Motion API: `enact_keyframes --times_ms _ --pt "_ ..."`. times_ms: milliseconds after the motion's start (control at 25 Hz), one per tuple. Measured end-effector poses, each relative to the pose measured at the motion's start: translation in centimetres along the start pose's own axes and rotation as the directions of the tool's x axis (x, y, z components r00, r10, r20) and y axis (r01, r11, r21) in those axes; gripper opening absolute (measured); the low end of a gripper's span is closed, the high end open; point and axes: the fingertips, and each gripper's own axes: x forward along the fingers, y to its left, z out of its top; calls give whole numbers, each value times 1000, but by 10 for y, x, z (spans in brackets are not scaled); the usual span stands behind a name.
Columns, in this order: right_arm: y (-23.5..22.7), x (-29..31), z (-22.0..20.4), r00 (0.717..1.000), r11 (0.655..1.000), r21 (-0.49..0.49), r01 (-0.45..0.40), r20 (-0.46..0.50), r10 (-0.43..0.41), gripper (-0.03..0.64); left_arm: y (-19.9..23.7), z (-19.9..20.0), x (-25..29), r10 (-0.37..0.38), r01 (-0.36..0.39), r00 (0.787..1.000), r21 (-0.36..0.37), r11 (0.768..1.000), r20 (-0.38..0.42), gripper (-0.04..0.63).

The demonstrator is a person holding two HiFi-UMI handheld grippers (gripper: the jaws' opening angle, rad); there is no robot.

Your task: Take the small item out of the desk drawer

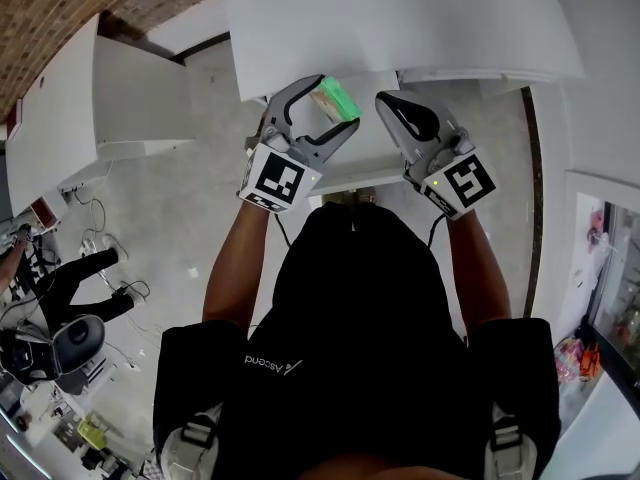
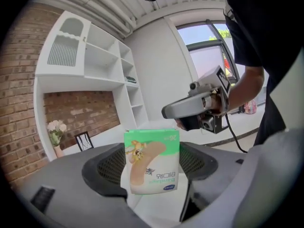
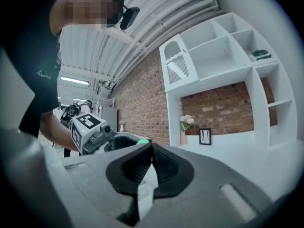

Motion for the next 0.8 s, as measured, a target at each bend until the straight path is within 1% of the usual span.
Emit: enact_keyframes --times_ms 160,320,440,800 --pt "4 -1 18 999 1000 1 -10 38 10 3 9 39 -15 43 -39 993 -42 998 109 339" --pt "10 -1 32 998 1000 7 -6 68 5 3 14 60 -31 84 -71 982 -82 994 167 339" --pt "16 -3 43 996 1000 -3 -8 90 8 3 12 75 -42 94 -75 978 -104 992 185 339" --pt "33 -11 57 993 999 -34 -7 114 10 2 2 95 -59 106 -87 971 -98 991 216 339"
